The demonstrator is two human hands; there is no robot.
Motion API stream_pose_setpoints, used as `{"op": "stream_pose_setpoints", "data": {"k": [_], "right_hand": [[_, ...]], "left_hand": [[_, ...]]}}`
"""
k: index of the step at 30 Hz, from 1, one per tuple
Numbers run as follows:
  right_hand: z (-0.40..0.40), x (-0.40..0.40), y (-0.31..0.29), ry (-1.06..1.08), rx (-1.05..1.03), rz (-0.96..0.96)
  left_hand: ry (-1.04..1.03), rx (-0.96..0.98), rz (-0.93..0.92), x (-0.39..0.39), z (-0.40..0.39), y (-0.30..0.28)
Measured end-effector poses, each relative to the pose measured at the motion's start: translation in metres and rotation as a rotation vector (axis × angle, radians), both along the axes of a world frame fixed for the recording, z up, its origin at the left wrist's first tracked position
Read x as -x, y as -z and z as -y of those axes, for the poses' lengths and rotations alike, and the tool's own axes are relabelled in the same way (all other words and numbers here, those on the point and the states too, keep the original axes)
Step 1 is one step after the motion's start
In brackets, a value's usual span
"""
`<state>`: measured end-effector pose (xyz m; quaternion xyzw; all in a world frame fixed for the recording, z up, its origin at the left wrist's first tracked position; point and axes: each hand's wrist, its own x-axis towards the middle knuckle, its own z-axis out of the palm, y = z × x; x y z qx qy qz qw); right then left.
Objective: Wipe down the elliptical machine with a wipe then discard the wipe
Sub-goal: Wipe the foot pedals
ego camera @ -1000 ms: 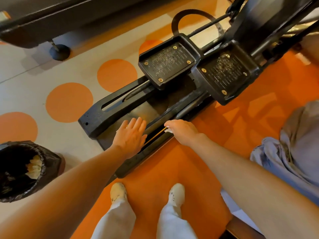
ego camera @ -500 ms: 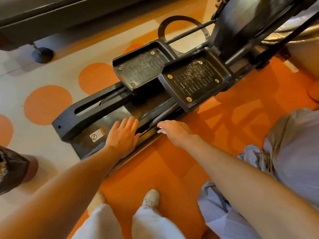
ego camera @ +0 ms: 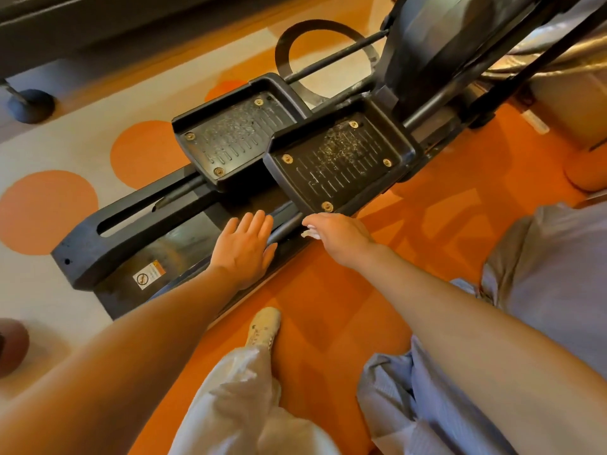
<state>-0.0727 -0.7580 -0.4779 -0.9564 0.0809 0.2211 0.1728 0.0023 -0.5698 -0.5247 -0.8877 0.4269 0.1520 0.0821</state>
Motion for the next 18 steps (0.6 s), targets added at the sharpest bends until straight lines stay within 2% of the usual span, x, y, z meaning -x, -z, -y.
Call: {"op": "stream_pose_setpoints", "data": {"k": [8, 18], "right_hand": [[0.044, -0.076, -0.009, 0.079, 0.058, 0.051], [0.067, -0.146, 0.018, -0.029, 0.02, 0.19]], "left_hand": [[-0.026, 0.036, -0.037, -0.05, 0.048, 0.003], [-0.162, 0.018, -0.035, -0.076, 0.084, 0.019]]}}
